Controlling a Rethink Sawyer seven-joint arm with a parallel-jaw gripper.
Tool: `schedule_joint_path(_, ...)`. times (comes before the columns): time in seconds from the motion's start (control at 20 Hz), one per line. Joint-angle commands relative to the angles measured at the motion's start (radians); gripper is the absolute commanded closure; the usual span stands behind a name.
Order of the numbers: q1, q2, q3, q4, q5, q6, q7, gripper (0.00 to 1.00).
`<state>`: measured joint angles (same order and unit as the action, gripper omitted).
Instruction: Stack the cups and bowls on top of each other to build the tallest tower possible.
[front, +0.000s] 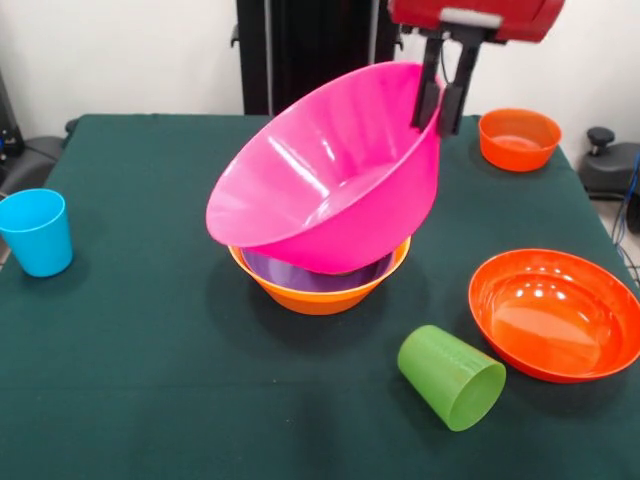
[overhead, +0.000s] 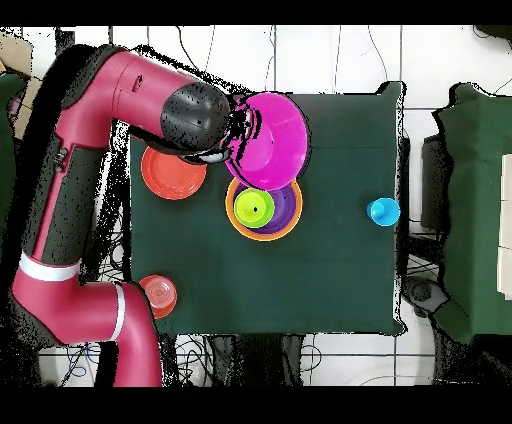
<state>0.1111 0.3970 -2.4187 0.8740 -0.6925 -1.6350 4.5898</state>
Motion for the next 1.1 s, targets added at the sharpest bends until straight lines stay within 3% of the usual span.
schedule_joint_path(0.05,-0.009,-0.103,0.159,-0.139,-0.011,0.044,0.047,1.0)
schedule_joint_path(0.3,-0.002,-0.091,0.19,-0.128,-0.04,0.062,0.033,1.0)
schedule_joint_path(1.1,0.081,0.02,0.224,-0.055,-0.259,0.101,0.109,1.0)
